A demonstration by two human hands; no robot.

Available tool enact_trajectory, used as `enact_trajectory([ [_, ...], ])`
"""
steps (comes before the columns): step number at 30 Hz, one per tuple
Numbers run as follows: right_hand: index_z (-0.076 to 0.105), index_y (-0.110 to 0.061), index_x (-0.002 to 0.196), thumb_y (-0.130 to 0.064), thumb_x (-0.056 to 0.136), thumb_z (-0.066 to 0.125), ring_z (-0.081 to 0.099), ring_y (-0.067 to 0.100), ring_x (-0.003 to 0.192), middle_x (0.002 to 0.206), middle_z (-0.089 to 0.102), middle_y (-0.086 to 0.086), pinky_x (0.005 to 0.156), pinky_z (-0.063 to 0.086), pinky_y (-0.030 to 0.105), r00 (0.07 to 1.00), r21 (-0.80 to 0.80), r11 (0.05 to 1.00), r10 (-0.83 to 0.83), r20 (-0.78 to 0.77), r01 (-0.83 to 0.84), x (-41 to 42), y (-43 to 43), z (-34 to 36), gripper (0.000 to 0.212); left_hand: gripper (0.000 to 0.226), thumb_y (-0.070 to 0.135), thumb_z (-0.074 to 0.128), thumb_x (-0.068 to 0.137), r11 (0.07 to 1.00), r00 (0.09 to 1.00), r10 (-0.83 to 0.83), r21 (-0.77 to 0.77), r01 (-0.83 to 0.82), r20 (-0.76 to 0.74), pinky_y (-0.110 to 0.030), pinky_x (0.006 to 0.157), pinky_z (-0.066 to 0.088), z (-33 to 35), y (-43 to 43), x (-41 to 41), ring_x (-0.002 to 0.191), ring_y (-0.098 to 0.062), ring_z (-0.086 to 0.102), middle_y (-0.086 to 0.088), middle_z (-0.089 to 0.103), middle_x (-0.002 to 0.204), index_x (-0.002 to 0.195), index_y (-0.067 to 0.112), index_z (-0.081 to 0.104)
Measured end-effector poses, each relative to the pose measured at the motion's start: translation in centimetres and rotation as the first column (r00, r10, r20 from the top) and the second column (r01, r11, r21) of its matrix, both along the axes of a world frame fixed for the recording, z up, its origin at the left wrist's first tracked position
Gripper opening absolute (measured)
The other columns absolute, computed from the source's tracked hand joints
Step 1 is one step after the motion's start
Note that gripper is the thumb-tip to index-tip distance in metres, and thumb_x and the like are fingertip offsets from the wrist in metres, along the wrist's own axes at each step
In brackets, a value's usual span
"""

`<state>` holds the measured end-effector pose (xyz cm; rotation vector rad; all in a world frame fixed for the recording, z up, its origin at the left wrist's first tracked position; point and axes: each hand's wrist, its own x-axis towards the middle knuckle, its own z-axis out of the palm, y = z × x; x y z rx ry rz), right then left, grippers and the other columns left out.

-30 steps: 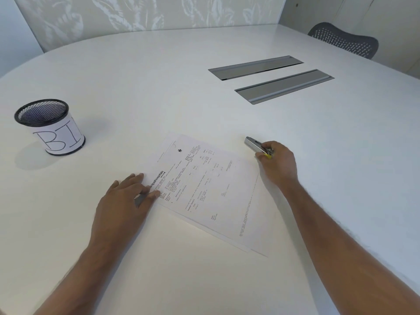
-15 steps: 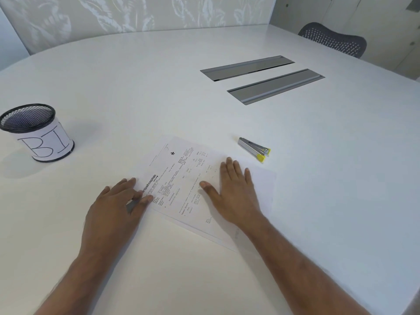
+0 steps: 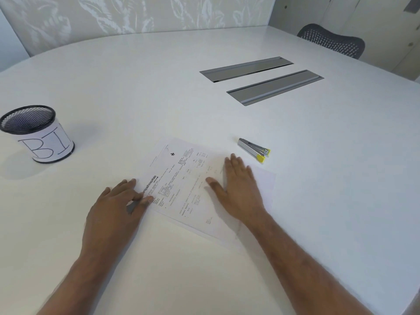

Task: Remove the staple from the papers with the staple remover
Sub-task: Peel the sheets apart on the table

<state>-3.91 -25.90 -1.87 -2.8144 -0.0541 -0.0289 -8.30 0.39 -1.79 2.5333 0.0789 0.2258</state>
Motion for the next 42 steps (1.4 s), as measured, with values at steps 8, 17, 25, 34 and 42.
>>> enact_trajectory([
  [8,0.013,-0.01,0.157,-0.066,0.096,0.024,0.0,0.023,0.154,0.167,0.002,0.008,0.125,0.001,0.043,0.987,-0.081,0.983,0.16,-0.036,-0.162,0.9,4.3,-0.4,0.083,0.016,0.037,0.068,0.09,1.0,1.0,-0.021,0.003,0.021,-0.01,-0.039,0.112,0.036,0.1,0.1,0.0,0.136,-0.015,0.051,0.003,0.063,0.139,0.083,0.023,0.073],
  [17,0.012,-0.01,0.157,-0.046,0.104,0.025,-0.001,0.02,0.154,0.167,0.001,0.005,0.124,-0.003,0.04,0.9,-0.1,0.895,0.435,-0.013,-0.434,-0.3,9.5,-1.1,0.066,0.014,0.033,0.071,0.088,0.999,1.0,-0.027,0.022,0.027,0.004,-0.04,0.11,0.039,0.0,0.1,0.2,0.132,-0.018,0.055,-0.002,0.066,0.135,0.082,0.021,0.075],
  [25,0.021,-0.008,0.155,-0.042,0.104,0.029,0.007,0.023,0.153,0.166,0.012,0.008,0.124,0.006,0.043,0.943,-0.043,0.942,0.334,0.004,-0.333,4.8,8.9,0.3,0.063,0.015,0.036,0.07,0.089,1.0,1.0,-0.023,-0.005,0.023,0.004,-0.038,0.113,0.036,-0.1,0.2,0.1,0.134,-0.015,0.053,0.001,0.065,0.137,0.081,0.024,0.073],
  [34,0.068,-0.019,0.119,-0.035,0.096,0.056,0.047,0.024,0.114,0.119,0.055,0.004,0.097,0.034,0.04,0.972,0.098,0.975,0.184,0.144,-0.199,10.1,9.2,0.9,0.03,0.019,0.04,0.067,0.09,1.0,0.999,-0.025,0.006,0.025,0.019,-0.031,0.112,0.03,-0.4,0.3,0.2,0.134,-0.014,0.053,0.001,0.064,0.138,0.085,0.022,0.073],
  [42,0.078,-0.027,0.093,-0.03,0.083,0.074,0.059,0.015,0.101,0.085,0.057,-0.014,0.096,0.04,0.041,0.989,0.268,0.952,0.15,0.013,-0.148,12.6,9.4,2.1,0.011,0.016,0.038,0.072,0.086,0.999,1.0,-0.002,0.053,0.0,0.026,-0.038,0.097,0.048,0.2,0.2,0.4,0.126,-0.017,0.06,0.004,0.069,0.13,0.081,0.022,0.072],
])
